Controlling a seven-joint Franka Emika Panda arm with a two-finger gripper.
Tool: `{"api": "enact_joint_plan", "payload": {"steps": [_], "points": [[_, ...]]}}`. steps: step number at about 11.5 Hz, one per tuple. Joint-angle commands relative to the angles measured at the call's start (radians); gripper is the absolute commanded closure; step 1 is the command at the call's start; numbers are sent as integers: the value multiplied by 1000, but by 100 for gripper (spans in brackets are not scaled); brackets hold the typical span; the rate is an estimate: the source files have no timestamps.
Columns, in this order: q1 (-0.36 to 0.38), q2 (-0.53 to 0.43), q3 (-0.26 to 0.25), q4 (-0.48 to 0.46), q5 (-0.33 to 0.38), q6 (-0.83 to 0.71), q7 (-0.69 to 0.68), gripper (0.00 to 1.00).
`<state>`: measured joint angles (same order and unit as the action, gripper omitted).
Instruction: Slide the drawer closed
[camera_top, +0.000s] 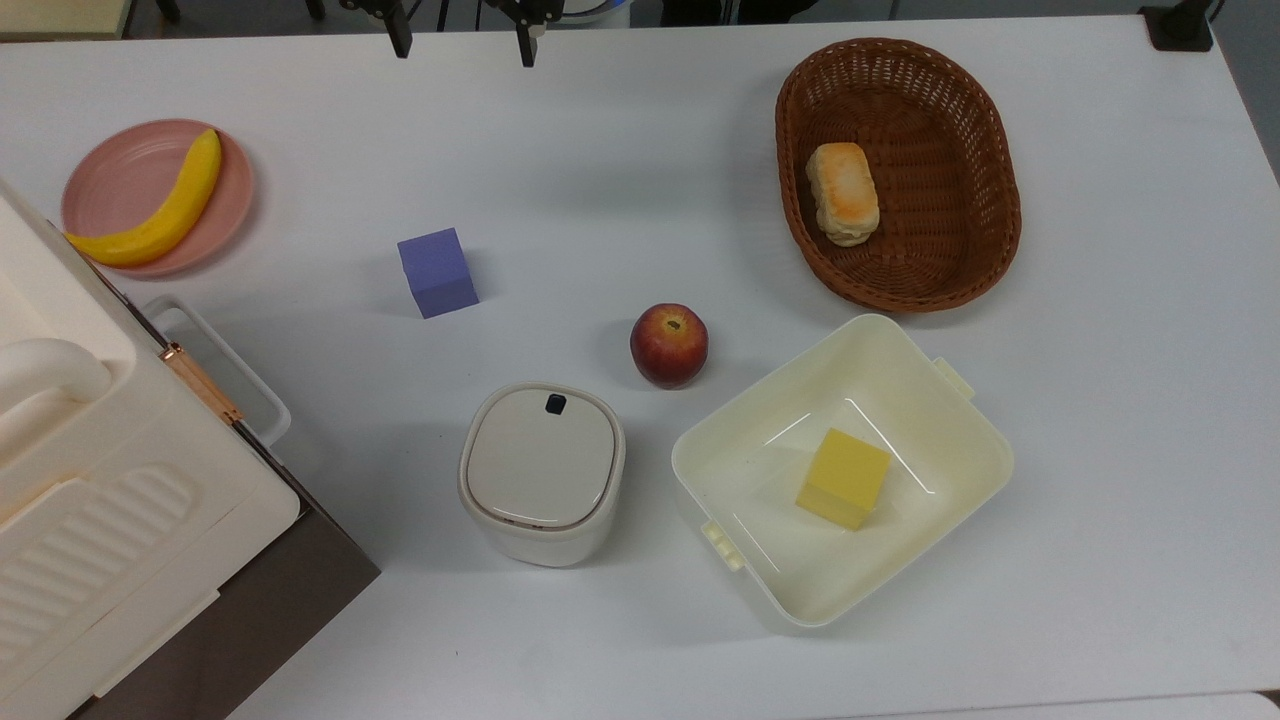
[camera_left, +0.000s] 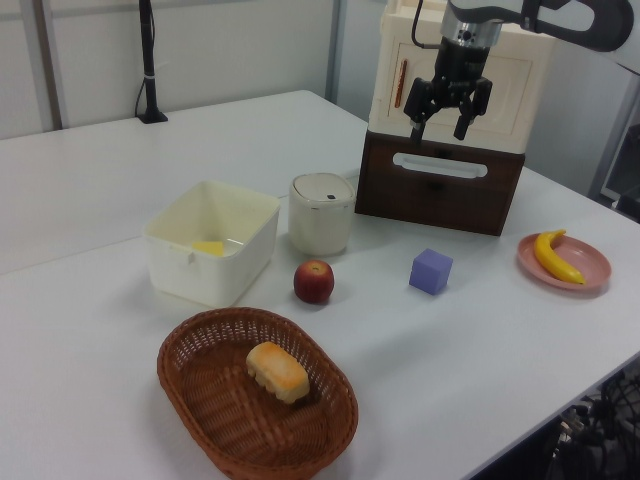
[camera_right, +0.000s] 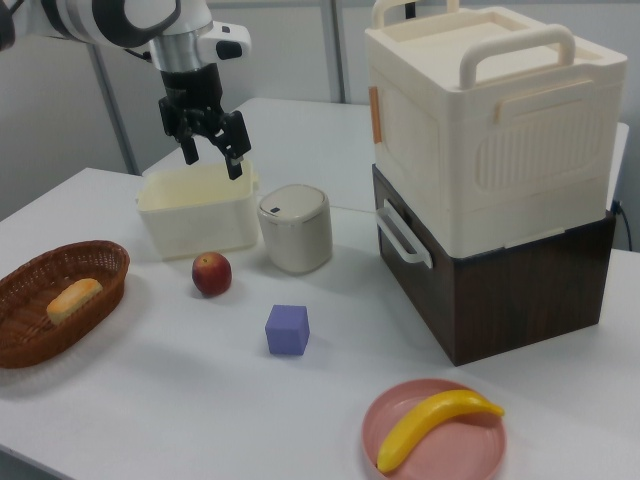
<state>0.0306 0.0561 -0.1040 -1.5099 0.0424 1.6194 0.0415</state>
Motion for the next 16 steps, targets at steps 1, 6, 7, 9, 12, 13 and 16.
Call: {"api": "enact_joint_plan", "payload": {"steps": [1, 6, 7, 9, 12, 13, 16], "points": [[37, -24, -43, -29, 16, 11, -2, 0], [35, -10, -34, -29, 16, 13, -17, 0], [41, -3, -25, -45, 16, 11, -84, 0], [38, -2, -8, -55, 17, 13, -101, 0], [34, -4, 29, -49, 17, 13, -19, 0], [32, -2, 41, -49, 17, 14, 16, 0], [23, -4, 43, -47, 17, 25, 28, 0]]}}
